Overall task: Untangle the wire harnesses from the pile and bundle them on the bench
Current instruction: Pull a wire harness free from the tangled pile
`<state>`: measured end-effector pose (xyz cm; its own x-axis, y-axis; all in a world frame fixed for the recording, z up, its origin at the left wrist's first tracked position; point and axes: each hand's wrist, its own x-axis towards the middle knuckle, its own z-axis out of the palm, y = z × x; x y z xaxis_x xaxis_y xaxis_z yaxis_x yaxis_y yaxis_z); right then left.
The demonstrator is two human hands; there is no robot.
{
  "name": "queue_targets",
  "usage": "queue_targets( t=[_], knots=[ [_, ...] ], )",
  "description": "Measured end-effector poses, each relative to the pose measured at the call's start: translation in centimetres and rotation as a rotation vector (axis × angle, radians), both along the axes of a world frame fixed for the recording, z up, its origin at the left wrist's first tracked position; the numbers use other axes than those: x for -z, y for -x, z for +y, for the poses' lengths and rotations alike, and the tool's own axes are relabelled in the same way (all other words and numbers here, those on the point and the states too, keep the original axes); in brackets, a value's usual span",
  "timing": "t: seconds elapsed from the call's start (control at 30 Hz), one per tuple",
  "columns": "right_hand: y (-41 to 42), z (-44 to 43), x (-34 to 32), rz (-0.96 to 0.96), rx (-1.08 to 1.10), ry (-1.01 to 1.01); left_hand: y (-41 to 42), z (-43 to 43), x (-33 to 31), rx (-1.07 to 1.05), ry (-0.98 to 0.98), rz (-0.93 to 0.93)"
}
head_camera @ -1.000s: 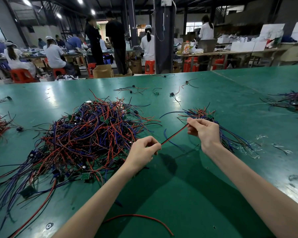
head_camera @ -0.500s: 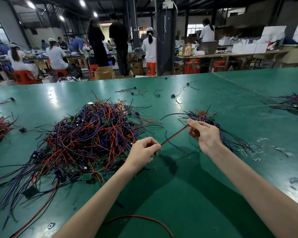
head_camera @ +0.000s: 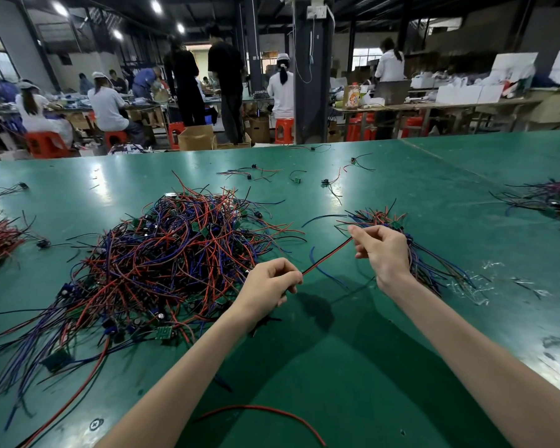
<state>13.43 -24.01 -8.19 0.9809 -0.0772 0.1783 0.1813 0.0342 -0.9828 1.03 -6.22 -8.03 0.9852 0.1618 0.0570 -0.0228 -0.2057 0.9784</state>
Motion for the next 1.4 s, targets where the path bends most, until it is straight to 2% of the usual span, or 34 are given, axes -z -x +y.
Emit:
queue_targets(
  t=[0.43,0.6,0.8,1.13,1.4],
  knots=[
    [0.2,0.3,0.4,0.044,-0.087,-0.027,0.1,-0.1,0.3,-0.009,-0.038,0.012],
    [1.0,0.4,-0.5,0.169,-0.265,-0.307,0.1,0.2,0.3,-0.023,-0.027,0.011],
    [1.6,0.2,-1.0,0.289,-0.387,-0.514,0.2,0.2,0.3,-0.009,-0.015,0.021],
    [1.2,-0.1,-1.3,0.344,-0.313,-0.443,0.2,0.0,0.2,0.048,-0.068,-0.026],
    [1.0,-0.2,-1.5,0.306,-0.37,-0.461,0.2,0.1,0.2,0.042,-0.083,-0.037]
  ],
)
